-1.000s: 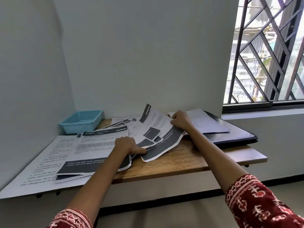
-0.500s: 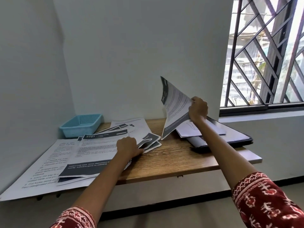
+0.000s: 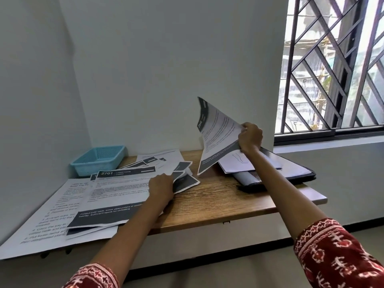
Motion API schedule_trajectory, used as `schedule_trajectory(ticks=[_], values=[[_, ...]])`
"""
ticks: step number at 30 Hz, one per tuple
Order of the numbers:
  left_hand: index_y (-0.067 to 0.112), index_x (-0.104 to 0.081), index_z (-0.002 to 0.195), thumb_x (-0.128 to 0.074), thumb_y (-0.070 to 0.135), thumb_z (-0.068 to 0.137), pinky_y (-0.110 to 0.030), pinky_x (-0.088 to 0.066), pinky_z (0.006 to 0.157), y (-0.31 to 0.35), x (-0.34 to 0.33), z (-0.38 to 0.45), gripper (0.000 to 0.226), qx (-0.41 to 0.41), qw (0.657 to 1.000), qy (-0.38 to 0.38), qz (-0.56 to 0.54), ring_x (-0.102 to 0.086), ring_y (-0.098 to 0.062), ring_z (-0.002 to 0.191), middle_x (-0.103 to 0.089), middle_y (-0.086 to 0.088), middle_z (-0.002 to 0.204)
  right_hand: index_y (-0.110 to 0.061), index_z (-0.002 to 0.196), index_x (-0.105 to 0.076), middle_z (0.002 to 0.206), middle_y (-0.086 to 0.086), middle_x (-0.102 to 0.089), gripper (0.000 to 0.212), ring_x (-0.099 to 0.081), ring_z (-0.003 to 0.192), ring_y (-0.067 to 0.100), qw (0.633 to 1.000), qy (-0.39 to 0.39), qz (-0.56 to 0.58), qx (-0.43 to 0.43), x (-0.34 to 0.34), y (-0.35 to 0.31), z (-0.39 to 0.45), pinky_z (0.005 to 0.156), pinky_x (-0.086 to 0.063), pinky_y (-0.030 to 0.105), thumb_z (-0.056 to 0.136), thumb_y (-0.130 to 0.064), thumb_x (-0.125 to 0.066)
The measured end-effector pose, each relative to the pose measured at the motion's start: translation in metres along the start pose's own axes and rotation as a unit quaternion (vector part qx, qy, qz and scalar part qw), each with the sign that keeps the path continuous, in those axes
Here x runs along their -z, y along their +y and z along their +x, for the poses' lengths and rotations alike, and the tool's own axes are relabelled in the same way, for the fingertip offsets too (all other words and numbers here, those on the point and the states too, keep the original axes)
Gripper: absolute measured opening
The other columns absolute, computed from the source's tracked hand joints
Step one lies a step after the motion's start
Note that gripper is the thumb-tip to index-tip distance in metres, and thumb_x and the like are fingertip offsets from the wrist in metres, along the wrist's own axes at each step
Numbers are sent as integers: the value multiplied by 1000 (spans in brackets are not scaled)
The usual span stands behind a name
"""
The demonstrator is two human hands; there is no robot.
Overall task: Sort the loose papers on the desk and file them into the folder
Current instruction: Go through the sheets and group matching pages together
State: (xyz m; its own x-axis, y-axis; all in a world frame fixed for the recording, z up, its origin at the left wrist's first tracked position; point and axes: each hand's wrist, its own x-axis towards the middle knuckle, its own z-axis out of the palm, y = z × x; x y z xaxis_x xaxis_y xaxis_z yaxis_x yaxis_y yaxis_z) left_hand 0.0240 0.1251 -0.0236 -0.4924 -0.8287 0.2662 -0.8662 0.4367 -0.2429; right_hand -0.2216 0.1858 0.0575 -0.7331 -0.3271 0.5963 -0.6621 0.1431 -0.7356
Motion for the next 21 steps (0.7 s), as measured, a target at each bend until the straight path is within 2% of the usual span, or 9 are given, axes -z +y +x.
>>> schedule_trajectory(ticks=[4,7,10,12,13,16,17,19,21], values=[[8,-54,121,-53,17,90,-32,-46,87,-12,2,0,32,59,992,25,-108,-55,-25,113,-58,-9,122,1,109,-66,106,21,-67,34,-61,97,34,1000,-2,18,-16,4,2,4,73,-43,27,85,8,-43],[5,-53,121,-55,14,88,-34,-45,88,-23,11,1,34,104,978,26,-181,-53,-28,115,-55,-13,124,0,108,-68,105,20,-66,36,-61,93,34,998,-32,38,-27,3,-2,0,68,-46,27,85,7,-42],[1,-56,115,-56,10,87,-34,-45,83,-36,20,2,30,119,964,40,-234,-55,-31,110,-58,-17,118,-2,107,-69,102,19,-65,34,-60,79,31,991,-100,77,-46,-9,-1,-7,51,-52,29,84,4,-44],[-2,-58,111,-57,7,85,-33,-45,77,-45,25,2,27,119,957,50,-261,-58,-31,103,-60,-18,111,-2,104,-70,94,16,-63,31,-56,66,25,985,-150,81,-41,-23,-2,-16,36,-42,20,84,2,-47],[-3,-58,109,-57,5,84,-32,-45,74,-49,26,2,26,119,953,56,-273,-59,-31,100,-61,-18,108,-2,103,-70,92,14,-63,30,-55,66,23,981,-173,77,-35,-31,-4,-23,35,-39,18,84,3,-48],[-3,-59,103,-55,4,86,-30,-42,68,-55,31,0,19,121,947,75,-287,-59,-29,95,-62,-17,102,2,99,-71,87,10,-62,28,-56,80,21,973,-217,75,-26,-61,-12,-44,59,-46,26,81,5,-50],[-4,-60,100,-54,4,86,-31,-42,68,-54,32,0,17,120,947,82,-285,-60,-30,94,-62,-17,100,5,93,-70,80,8,-59,24,-54,78,19,970,-229,74,-24,-71,-15,-52,62,-44,29,78,6,-51],[-6,-61,96,-53,4,87,-35,-46,72,-49,30,1,16,112,950,97,-275,-60,-32,94,-63,-19,101,10,85,-67,70,4,-50,19,-50,67,16,961,-263,77,-22,-93,-22,-70,55,-35,25,75,7,-51],[-3,-60,98,-52,10,89,-35,-46,74,-41,25,2,17,102,953,83,-274,-59,-32,97,-63,-19,105,2,80,-65,66,3,-51,16,-48,60,14,937,-325,118,-45,-109,-29,-86,47,-33,21,79,7,-50]])
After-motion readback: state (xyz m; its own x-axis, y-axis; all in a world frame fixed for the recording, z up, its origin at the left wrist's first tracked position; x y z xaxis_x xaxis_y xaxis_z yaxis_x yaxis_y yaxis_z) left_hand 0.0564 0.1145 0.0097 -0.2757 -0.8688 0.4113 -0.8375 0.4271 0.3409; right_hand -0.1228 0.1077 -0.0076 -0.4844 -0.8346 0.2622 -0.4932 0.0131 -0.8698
